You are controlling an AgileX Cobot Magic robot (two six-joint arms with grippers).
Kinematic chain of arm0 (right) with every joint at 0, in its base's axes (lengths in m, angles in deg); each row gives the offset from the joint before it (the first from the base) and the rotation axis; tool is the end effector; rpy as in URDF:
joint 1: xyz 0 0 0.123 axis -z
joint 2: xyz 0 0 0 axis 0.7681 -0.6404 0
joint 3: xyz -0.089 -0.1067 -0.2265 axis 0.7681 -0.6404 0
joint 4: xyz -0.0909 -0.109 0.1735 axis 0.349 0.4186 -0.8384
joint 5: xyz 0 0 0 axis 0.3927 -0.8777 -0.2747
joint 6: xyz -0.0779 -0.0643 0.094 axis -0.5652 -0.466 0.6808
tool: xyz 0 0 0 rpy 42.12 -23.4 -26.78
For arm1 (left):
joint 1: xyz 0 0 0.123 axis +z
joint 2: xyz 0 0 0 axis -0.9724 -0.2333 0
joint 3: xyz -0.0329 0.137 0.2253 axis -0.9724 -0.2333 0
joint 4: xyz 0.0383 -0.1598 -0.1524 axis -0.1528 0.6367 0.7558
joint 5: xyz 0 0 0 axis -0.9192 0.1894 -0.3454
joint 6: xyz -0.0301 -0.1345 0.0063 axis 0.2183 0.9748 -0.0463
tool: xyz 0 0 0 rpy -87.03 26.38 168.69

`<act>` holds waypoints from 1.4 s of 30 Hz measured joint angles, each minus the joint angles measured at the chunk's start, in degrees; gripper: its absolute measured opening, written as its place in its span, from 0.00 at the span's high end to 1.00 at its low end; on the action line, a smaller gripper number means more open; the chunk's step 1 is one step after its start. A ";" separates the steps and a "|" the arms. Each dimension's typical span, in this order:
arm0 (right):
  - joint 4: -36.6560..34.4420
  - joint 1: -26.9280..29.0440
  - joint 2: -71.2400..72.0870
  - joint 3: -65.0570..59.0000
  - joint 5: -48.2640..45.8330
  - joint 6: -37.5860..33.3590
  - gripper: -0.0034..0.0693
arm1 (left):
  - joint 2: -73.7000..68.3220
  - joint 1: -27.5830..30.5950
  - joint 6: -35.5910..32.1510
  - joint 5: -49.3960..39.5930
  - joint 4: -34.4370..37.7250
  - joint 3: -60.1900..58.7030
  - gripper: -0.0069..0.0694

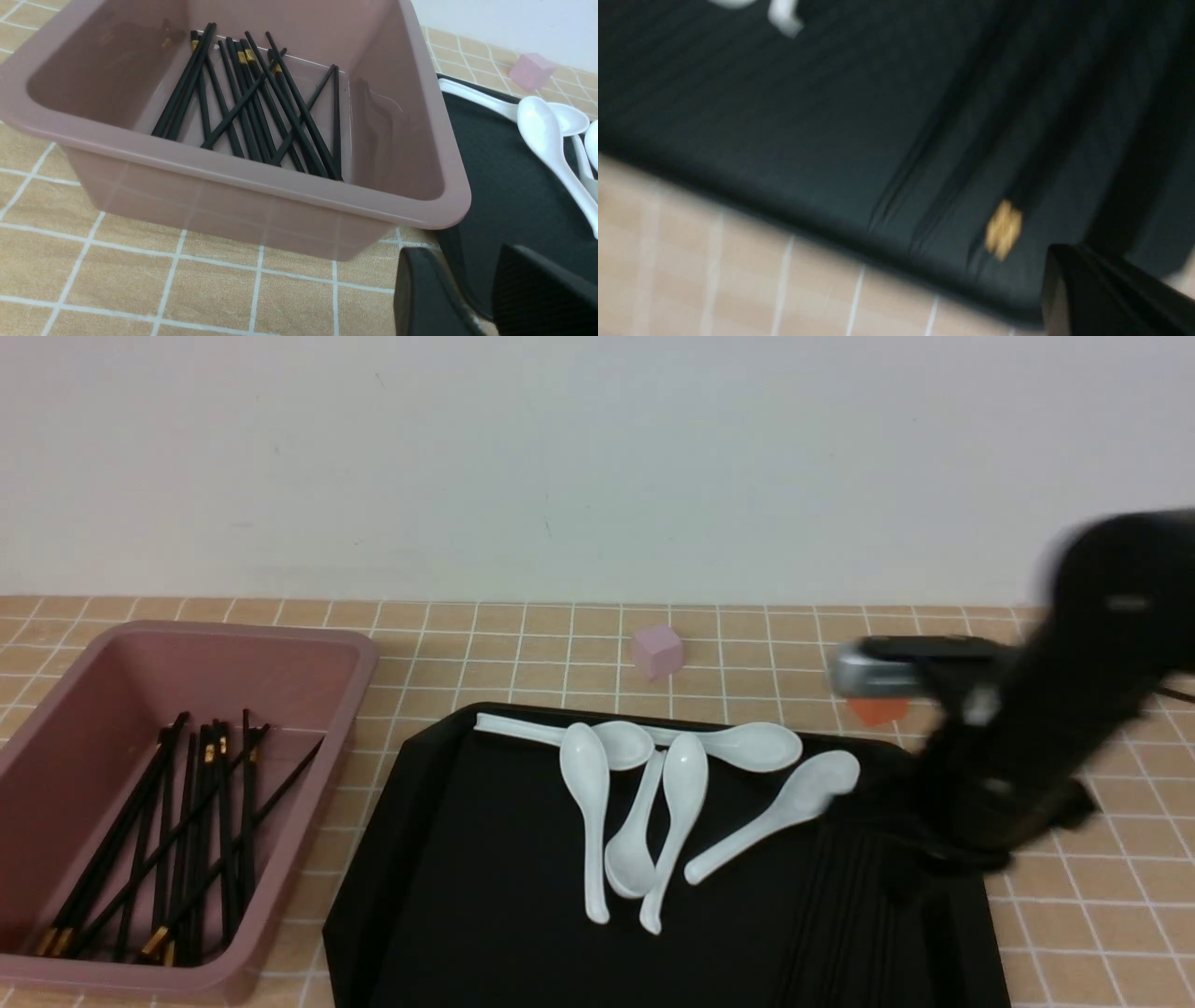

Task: On brown tablecloth take chopsticks from black tray and put them in box.
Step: 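Move the gripper over the chopsticks on the black tray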

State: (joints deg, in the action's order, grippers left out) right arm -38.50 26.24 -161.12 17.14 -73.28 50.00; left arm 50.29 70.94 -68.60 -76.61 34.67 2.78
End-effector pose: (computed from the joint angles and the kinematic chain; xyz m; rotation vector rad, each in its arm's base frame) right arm 0.2697 0.1381 0.1912 -0.1397 2.9811 0.2804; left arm 0.0890 -0.0111 0.1599 -0.1879 1.8536 -0.3003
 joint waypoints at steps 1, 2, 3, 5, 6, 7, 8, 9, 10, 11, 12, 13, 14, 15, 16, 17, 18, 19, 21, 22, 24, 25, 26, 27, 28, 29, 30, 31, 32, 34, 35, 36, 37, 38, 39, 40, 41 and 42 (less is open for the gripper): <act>4.40 -1.43 -4.89 4.86 -0.88 4.78 0.93 | 0.00 0.00 0.00 0.00 0.00 0.00 0.60; 6.74 -2.07 -7.60 7.79 -1.77 7.53 0.93 | 0.00 0.00 0.00 0.00 0.00 0.00 0.60; 8.24 -2.39 -9.67 10.61 -2.59 9.77 0.93 | 0.00 0.00 0.00 0.00 0.00 0.00 0.60; 10.27 -2.51 -14.21 14.79 -4.84 11.97 0.93 | 0.00 0.00 0.00 0.00 0.00 0.00 0.60; 10.87 -2.51 -17.22 17.59 -6.07 12.78 0.92 | 0.00 0.00 0.00 0.00 0.00 0.00 0.60; 11.12 -2.51 -19.20 19.25 -7.32 13.09 0.92 | 0.00 0.00 0.00 0.00 0.00 0.00 0.60; 11.33 -2.46 -21.11 20.73 -8.05 13.30 0.92 | 0.00 0.00 0.00 0.00 0.00 0.00 0.60; 11.38 -2.46 -23.28 22.28 -8.52 13.36 0.92 | 0.00 0.00 0.00 0.00 0.00 0.00 0.60; 11.31 -2.46 -25.20 23.61 -8.69 13.57 0.92 | 0.00 0.00 0.00 0.00 0.00 0.00 0.60; 11.24 -2.46 -25.87 24.31 -8.75 13.80 0.92 | 0.00 0.00 0.00 0.00 0.00 0.00 0.60; 10.61 -2.46 -27.80 25.55 -8.86 14.39 0.92 | 0.00 0.00 0.00 0.00 0.00 0.00 0.60; 10.49 -2.46 -28.35 26.03 -8.92 14.65 0.92 | 0.00 0.00 0.00 0.00 0.00 0.00 0.60; 10.43 -2.46 -28.48 26.33 -9.26 14.80 0.92 | 0.00 0.00 0.00 0.00 0.00 0.00 0.60; 10.44 -2.46 -28.48 26.48 -9.60 14.84 0.92 | 0.00 0.00 0.00 0.00 0.00 0.00 0.60; 10.56 -2.46 -28.10 26.60 -9.71 14.90 0.92 | 0.00 0.00 0.00 0.00 0.00 0.00 0.60; 10.83 -2.40 -27.63 26.60 -9.87 15.01 0.92 | 0.00 0.00 0.00 0.00 0.00 0.00 0.60; 11.52 -2.34 -26.63 26.60 -9.99 15.30 0.92 | 0.00 0.00 0.00 0.00 0.00 0.00 0.60; 11.92 -2.34 -25.74 26.60 -9.99 15.82 0.92 | 0.00 0.00 0.00 0.00 0.00 0.00 0.60; 12.39 -2.23 -22.91 26.51 -9.91 16.24 0.92 | 0.00 0.00 0.00 0.00 0.00 0.00 0.60; 12.55 -2.23 -20.90 26.14 -9.98 16.30 0.93 | 0.00 0.00 0.00 0.00 0.00 0.00 0.60; 12.96 -2.15 -16.68 24.27 -8.88 16.76 0.94 | 0.00 0.00 0.00 0.00 0.00 0.00 0.60; 12.96 -2.15 -14.81 23.01 -7.54 17.43 0.95 | 0.00 0.00 0.00 0.00 0.00 0.00 0.60; 13.01 -2.14 -12.67 21.10 -5.86 18.49 0.96 | 0.00 0.00 0.00 0.00 0.00 0.00 0.60; 13.01 -2.14 -11.58 19.86 -5.11 19.26 0.96 | 0.00 0.00 0.00 0.00 0.00 0.00 0.60; 13.01 -2.14 -9.63 16.95 -2.16 21.34 0.97 | 0.00 0.00 0.00 0.00 0.00 0.00 0.60; 12.92 -2.14 -8.97 14.99 -0.91 23.01 0.97 | 0.00 0.00 0.00 0.00 0.00 0.00 0.60; 12.62 -2.14 -8.54 12.98 0.67 24.96 0.97 | 0.00 0.00 0.00 0.00 0.00 0.00 0.60; 12.46 -2.14 -8.54 12.16 1.35 25.75 0.97 | 0.00 0.00 0.00 0.00 0.00 0.00 0.60; 12.35 -2.34 -9.02 11.05 2.24 27.02 0.96 | 0.00 0.00 0.00 0.00 0.00 0.00 0.60; 12.35 -2.72 -9.94 10.55 3.02 28.14 0.95 | 0.00 0.00 0.00 0.00 0.00 0.00 0.60; 12.31 -3.04 -10.57 10.54 3.55 28.75 0.94 | 0.00 0.00 0.00 0.00 0.00 0.00 0.60; 12.24 -3.46 -11.31 10.54 4.37 29.69 0.92 | 0.00 0.00 0.00 0.00 0.00 0.00 0.60; 12.17 -3.47 -11.56 10.54 4.48 29.81 0.91 | 0.00 0.00 0.00 0.00 0.00 0.00 0.60; 11.95 -3.65 -12.32 10.60 5.24 30.50 0.87 | 0.00 0.00 0.00 0.00 0.00 0.00 0.60; 11.95 -3.71 -13.03 10.64 5.87 31.21 0.84 | 0.00 0.00 0.00 0.00 0.00 0.00 0.60; 11.95 -3.71 -13.76 10.64 6.43 31.48 0.81 | 0.00 0.00 0.00 0.00 0.00 0.00 0.60; 11.95 -3.71 -14.47 10.72 6.77 31.62 0.78 | 0.00 0.00 0.00 0.00 0.00 0.00 0.60; 11.95 -3.71 -15.29 10.72 7.30 31.68 0.72 | 0.00 0.00 0.00 0.00 0.00 0.00 0.60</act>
State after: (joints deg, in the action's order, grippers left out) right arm -26.55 22.52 -176.41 27.86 -65.98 81.68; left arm 50.29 70.94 -68.60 -76.61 34.67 2.78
